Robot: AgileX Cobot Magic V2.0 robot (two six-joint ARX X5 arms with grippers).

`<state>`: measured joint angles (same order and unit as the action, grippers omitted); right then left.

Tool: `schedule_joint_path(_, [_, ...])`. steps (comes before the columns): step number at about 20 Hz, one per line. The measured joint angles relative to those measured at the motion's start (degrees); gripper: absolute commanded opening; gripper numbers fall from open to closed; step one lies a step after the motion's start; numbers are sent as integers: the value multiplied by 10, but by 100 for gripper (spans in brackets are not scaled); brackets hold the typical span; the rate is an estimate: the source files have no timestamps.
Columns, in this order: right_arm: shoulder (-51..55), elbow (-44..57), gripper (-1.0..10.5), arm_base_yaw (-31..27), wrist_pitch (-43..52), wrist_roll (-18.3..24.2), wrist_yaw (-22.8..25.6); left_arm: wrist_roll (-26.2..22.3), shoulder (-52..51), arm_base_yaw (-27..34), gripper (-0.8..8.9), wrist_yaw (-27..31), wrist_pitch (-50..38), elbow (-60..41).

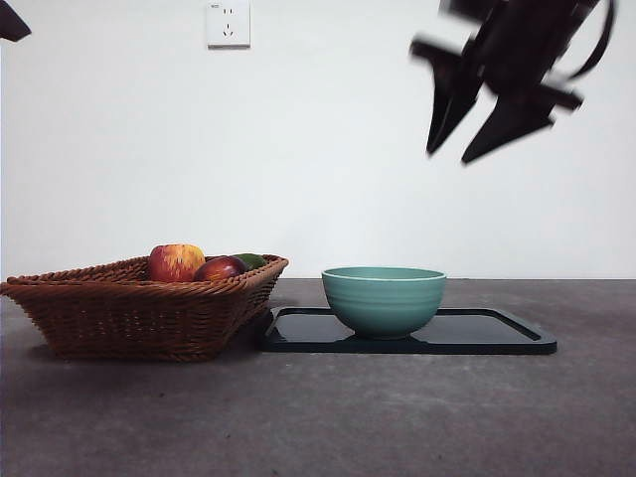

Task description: Pick up the wifruite, put it on the bowl, pick up the plate, put it on desk

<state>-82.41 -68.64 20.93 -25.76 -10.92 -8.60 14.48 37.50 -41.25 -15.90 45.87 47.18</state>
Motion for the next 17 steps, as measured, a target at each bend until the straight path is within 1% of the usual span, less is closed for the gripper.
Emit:
schedule_joint_path(2, [54,0,217,0,-49,2,-33,-2,0,0,344,0,-1,0])
schedule_joint_path(4, [110,0,217,0,-101,12,-47,-3,0,0,344,0,-2,0])
schedule_joint_path(8, [213,3,217,0,-207,35,-49,-4,0,0,344,0,-2,0])
schedule_joint_path(10, [263,22,217,0,-222,40,-50,-4,0,0,344,0,-2,0])
schedule_joint_path(11, [289,37,217,0,-223,41,-58,-4,0,0,344,0,-2,0])
schedule_joint_path(13, [339,74,217,0,-231,43,-87,-4,0,0,344,0,-2,0])
schedule_joint_path(17, [424,160,217,0,-247,46,-173,-4,0,0,344,0,-2,0])
